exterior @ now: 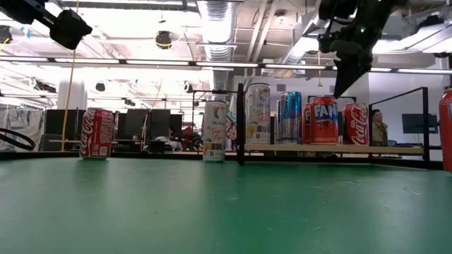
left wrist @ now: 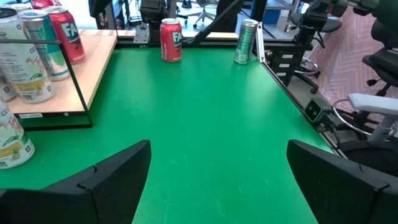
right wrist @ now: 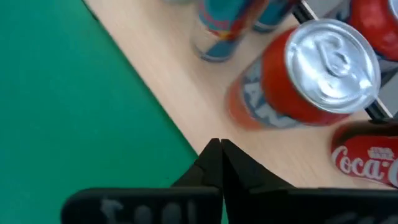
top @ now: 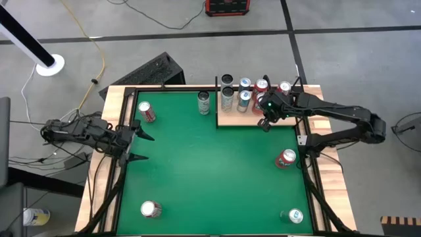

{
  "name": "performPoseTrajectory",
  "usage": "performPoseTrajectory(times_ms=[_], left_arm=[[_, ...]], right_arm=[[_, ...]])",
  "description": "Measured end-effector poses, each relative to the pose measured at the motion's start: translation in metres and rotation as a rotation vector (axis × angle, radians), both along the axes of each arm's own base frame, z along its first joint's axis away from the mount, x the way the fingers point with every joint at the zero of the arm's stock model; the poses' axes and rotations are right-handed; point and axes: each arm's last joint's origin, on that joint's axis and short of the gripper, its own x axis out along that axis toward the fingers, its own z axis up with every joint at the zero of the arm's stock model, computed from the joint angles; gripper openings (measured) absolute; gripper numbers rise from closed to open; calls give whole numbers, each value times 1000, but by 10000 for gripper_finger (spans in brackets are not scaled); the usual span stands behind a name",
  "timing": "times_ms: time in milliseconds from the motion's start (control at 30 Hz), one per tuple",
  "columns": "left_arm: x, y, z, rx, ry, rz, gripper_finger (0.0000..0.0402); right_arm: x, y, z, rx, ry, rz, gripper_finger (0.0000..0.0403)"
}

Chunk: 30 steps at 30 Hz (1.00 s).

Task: Sort soda cans
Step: Put the bottom orange soda can on the shelf align with the other orange soda can

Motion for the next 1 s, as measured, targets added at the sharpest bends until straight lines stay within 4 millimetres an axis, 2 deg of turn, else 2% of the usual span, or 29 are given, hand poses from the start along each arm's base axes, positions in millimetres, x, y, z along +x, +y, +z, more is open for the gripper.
performPoseTrajectory(times_ms=[67,233,433,633,1000], left_arm=[[0,0,0,0,0,0,360],[0,0,0,0,0,0,360],[0,0,0,0,0,-1,360],[0,0,0,-1,0,-7,360],[0,0,0,-1,0,-7,360]], right_arm=[[-1,-4,-1,-4,0,-13,18],[-1,-13,1,-29,-43,-48,39],[-4,-22,2,-37,-55,-90,15],[-6,-26,3,-42,-65,-111,22],[7,-42,-19,-28,41,-137,21]])
